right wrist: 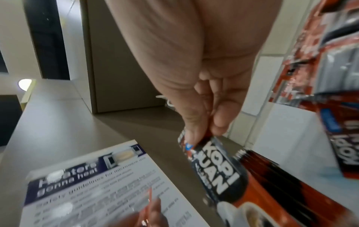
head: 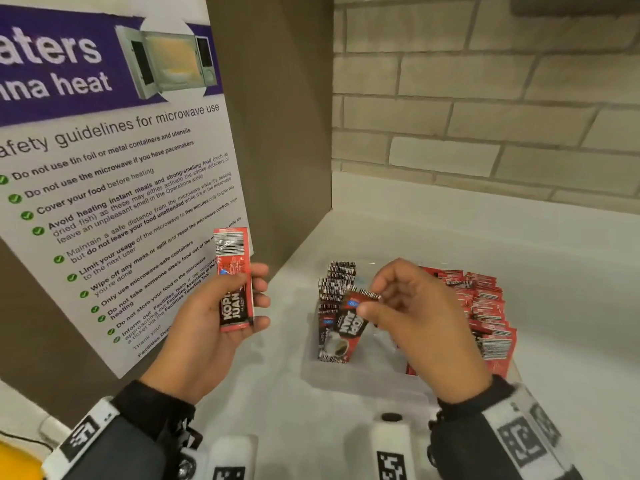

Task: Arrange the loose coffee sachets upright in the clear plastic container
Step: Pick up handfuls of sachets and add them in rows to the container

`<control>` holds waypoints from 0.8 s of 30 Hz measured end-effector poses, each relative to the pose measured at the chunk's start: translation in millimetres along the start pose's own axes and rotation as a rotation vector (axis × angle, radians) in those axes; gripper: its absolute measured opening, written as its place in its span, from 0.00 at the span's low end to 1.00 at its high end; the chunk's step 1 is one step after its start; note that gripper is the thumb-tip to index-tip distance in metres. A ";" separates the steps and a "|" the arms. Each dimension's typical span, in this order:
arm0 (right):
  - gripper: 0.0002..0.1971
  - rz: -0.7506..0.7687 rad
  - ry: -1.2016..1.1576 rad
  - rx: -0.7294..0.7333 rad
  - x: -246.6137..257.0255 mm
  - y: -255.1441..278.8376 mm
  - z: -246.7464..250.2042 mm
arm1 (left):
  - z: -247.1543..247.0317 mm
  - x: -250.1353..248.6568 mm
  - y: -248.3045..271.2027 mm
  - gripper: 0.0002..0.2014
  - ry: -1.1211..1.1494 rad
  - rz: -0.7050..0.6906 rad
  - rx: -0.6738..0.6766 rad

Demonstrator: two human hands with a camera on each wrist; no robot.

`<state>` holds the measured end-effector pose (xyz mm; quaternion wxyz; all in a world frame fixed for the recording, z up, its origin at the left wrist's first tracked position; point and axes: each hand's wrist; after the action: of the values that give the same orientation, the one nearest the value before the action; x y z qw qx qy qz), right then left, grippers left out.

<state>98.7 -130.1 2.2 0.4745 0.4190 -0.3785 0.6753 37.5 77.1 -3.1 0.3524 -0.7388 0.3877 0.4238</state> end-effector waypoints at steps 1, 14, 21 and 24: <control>0.12 -0.010 0.034 0.017 -3.8 0.6 -4.7 | -0.2 1.3 0.6 0.12 -0.001 0.002 0.001; 0.22 0.010 0.238 -0.009 -22.0 0.5 -35.1 | -4.5 9.8 4.4 0.11 -0.037 0.028 0.028; 0.21 -0.063 0.214 0.044 -21.5 -1.7 -23.8 | -6.6 11.5 7.1 0.15 0.031 0.072 0.025; 0.18 -0.073 0.223 0.078 -18.6 -1.8 -15.5 | -7.9 11.3 7.2 0.18 0.033 0.071 0.024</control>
<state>100.9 -121.6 -20.4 0.5213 0.3730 -0.2813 0.7142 37.9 64.0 -11.6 0.3397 -0.7272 0.4244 0.4192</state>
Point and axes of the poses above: each hand's wrist, its own y-axis away from the middle knuckle, its own z-axis out of the back of the hand, x = y × z, and after that the axes turned 14 degrees about -z, right-handed
